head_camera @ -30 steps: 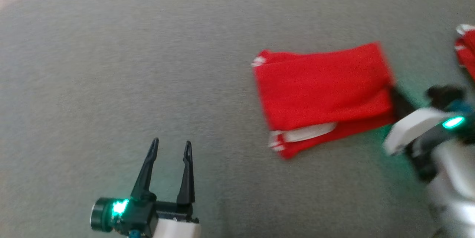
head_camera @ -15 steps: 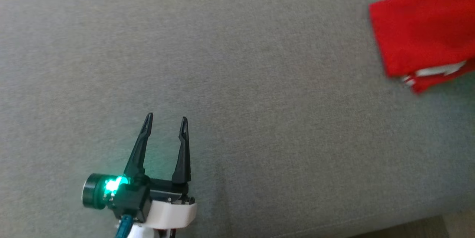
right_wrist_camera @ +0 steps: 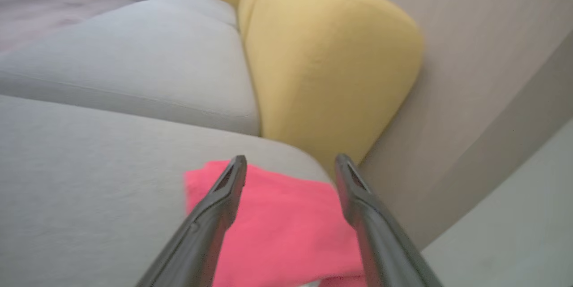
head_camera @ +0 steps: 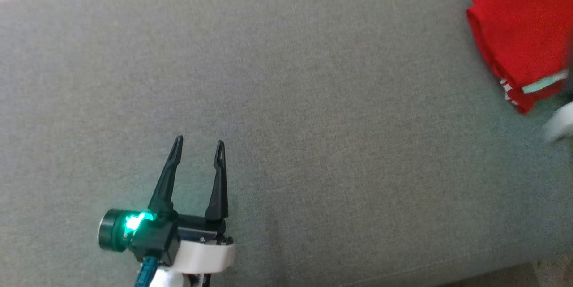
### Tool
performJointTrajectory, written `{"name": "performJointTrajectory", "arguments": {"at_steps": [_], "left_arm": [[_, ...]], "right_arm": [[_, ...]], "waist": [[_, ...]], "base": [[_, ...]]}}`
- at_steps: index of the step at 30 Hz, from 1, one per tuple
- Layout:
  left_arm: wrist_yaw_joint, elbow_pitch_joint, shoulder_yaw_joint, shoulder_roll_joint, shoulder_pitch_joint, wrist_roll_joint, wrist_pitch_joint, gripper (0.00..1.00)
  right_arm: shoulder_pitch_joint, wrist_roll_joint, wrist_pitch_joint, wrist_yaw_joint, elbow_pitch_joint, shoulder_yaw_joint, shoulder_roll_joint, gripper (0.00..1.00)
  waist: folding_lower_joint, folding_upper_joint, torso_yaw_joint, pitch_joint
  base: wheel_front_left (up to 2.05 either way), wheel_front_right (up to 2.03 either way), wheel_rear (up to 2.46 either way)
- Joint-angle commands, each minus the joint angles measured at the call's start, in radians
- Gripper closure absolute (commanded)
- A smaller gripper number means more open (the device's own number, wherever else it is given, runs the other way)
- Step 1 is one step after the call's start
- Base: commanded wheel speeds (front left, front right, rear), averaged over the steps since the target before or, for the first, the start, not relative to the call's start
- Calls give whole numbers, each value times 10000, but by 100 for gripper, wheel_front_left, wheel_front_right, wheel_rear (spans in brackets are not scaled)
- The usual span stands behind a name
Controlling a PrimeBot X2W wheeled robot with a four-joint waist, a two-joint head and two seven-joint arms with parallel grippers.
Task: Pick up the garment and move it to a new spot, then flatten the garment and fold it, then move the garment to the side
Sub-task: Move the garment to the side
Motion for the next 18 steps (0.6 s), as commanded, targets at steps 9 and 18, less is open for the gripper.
{"name": "performJointTrajectory", "arguments": {"at_steps": [9, 18], "left_arm": [[185, -71, 371, -160, 555, -327, -93, 0], [305, -121, 398, -254, 1570, -812, -93, 0]], "right_arm": [[2674, 1626, -1442, 65, -603, 1864, 2258, 0], [4493, 2543, -2115, 65, -1402, 2444, 2692, 0]], "waist": [[0, 0, 724, -1728], [0, 0, 1845, -3160]], "base": [[0, 0, 0], [0, 0, 0]]}}
